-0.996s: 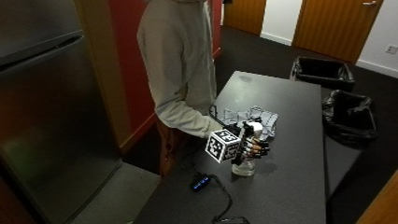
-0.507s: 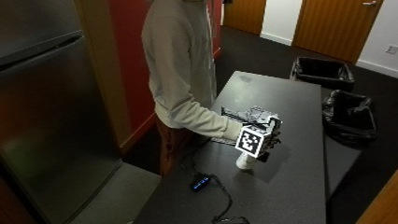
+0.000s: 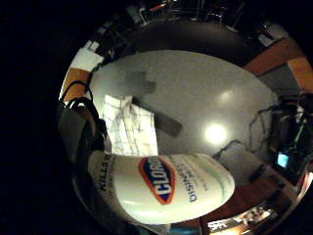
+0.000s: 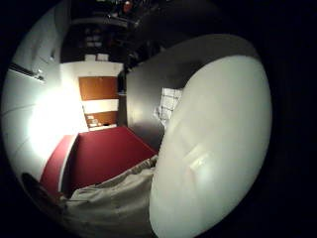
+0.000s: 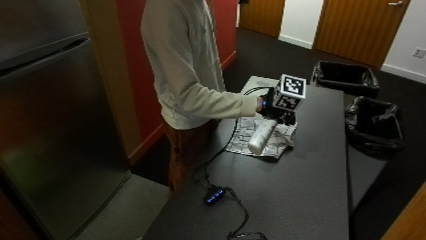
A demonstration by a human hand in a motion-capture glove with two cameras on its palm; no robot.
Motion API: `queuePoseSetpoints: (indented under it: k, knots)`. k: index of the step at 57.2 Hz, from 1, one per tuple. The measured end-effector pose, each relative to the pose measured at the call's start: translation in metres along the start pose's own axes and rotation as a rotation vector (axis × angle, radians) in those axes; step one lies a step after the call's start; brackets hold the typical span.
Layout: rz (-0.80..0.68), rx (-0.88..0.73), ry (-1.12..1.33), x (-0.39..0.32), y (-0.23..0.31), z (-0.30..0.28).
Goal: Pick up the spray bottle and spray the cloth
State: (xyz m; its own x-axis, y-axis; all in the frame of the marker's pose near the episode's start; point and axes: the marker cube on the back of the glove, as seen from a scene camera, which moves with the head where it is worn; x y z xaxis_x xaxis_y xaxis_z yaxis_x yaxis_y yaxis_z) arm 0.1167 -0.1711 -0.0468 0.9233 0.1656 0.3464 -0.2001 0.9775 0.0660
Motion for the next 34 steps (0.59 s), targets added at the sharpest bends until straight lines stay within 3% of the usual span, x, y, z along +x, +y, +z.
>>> queuePoseSetpoints:
  k: [15, 34]
  knots:
    - [-0.037, -0.153, 0.331, -0.052, 0.026, 0.014]
    - [0.027, -0.192, 0.317, -0.076, 0.043, 0.075]
